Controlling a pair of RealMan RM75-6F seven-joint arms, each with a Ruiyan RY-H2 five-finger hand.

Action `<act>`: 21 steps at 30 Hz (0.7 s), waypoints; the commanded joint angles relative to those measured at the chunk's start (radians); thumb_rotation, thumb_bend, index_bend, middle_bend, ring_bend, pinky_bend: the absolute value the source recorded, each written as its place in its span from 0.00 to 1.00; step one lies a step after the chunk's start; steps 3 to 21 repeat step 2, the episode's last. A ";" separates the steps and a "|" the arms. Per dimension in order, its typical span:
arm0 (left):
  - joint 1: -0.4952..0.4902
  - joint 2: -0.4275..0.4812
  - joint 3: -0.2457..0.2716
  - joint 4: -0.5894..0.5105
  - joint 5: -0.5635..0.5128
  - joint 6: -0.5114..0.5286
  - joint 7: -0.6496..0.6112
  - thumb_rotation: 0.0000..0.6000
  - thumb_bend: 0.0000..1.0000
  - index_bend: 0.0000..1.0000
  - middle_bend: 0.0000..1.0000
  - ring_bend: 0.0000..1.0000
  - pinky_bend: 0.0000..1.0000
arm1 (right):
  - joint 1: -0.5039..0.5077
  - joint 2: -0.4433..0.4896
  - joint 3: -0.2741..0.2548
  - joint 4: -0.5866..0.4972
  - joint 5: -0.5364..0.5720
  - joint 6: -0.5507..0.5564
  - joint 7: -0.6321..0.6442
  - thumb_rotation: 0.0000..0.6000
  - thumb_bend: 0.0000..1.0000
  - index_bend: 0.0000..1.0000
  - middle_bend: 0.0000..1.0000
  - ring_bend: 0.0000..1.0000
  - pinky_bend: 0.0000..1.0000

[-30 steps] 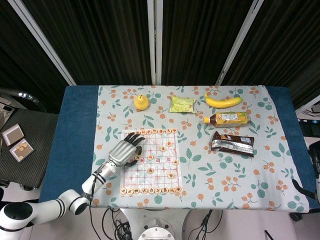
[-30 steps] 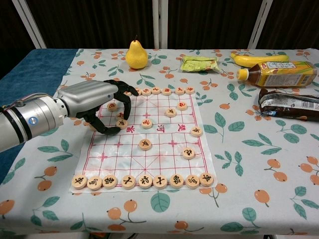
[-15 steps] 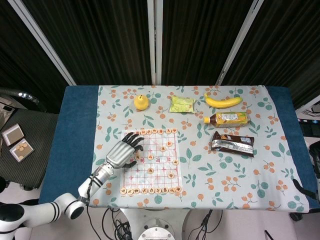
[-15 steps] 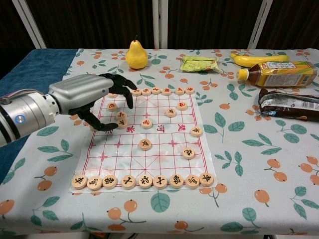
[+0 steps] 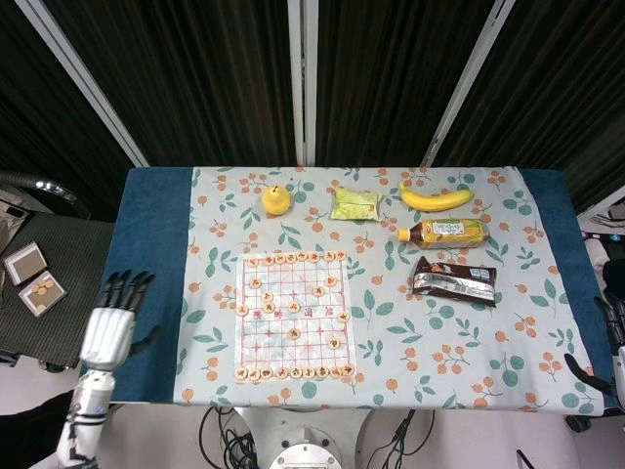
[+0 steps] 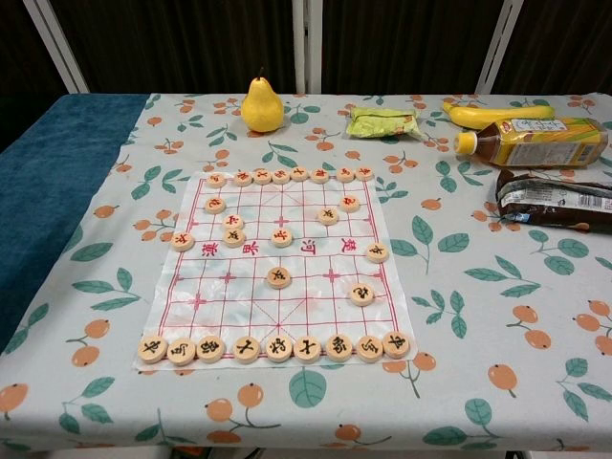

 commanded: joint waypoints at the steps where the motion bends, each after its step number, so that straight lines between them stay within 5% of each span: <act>1: 0.099 0.058 0.040 0.056 0.007 0.080 -0.106 1.00 0.18 0.02 0.08 0.00 0.00 | 0.007 -0.011 -0.004 -0.003 0.008 -0.024 -0.031 1.00 0.15 0.00 0.00 0.00 0.00; 21: 0.108 0.063 0.043 0.064 0.007 0.078 -0.121 1.00 0.17 0.01 0.08 0.00 0.00 | 0.009 -0.013 -0.005 -0.006 0.007 -0.025 -0.039 1.00 0.15 0.00 0.00 0.00 0.00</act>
